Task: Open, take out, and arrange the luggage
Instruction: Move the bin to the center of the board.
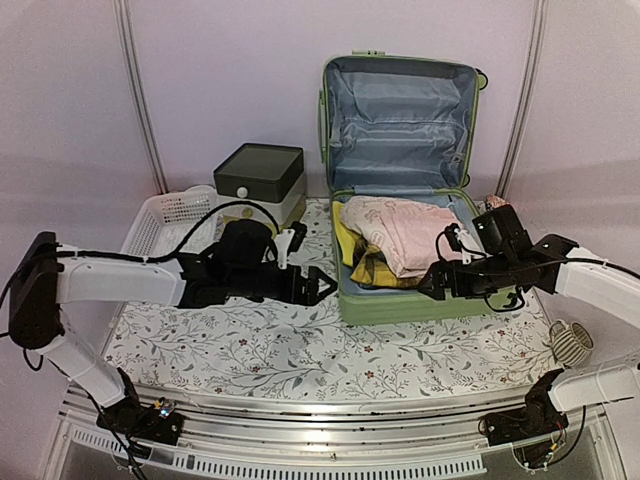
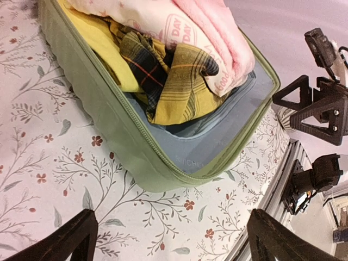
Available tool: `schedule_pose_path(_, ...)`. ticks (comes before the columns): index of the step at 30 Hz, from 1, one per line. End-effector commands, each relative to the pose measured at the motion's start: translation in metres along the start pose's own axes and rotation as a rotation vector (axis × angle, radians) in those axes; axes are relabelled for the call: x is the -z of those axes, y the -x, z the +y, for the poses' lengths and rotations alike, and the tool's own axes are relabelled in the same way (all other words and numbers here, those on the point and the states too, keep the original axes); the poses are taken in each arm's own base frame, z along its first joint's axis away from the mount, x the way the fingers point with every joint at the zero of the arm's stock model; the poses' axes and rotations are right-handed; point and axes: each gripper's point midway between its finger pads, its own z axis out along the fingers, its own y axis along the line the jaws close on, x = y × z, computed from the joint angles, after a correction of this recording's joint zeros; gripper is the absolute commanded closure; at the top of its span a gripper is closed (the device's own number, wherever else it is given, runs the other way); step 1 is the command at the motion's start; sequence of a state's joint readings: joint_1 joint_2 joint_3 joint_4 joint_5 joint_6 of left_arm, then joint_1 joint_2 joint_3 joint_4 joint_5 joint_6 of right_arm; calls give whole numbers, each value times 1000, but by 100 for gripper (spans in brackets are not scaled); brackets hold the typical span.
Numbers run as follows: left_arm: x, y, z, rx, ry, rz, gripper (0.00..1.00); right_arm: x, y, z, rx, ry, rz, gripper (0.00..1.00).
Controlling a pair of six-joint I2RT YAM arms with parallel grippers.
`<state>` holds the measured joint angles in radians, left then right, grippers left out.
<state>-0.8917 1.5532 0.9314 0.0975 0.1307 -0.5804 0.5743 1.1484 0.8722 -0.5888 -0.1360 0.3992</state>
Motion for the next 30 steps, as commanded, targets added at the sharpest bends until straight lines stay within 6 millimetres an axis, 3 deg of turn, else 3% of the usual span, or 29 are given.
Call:
schedule_pose_path(1,28,-3,20,10,100,-13,2,10,27,11,29,40,-105,1)
schedule_pose_path(8,72,9,54,35,254,-47,2,11,64,19,47,38,-221,1)
schedule_pose_path(11,97,15,87,55,390,-38,3,10,79,23,59,56,-294,1)
schedule_pose_path(16,150,44,130,87,581,-87,2,4,87,24,145,47,-340,1)
schedule_pose_path(20,183,61,190,153,746,-127,2,-3,81,25,182,59,-311,1)
schedule_pose_path(23,192,60,237,225,849,-123,2,-4,76,26,187,71,-297,1)
schedule_pose_path(25,185,51,263,279,858,-94,2,-2,73,26,189,76,-294,1)
schedule_pose_path(27,180,51,282,304,868,-84,2,1,71,25,191,77,-301,1)
schedule_pose_path(30,182,69,300,299,889,-109,2,4,69,26,199,84,-306,1)
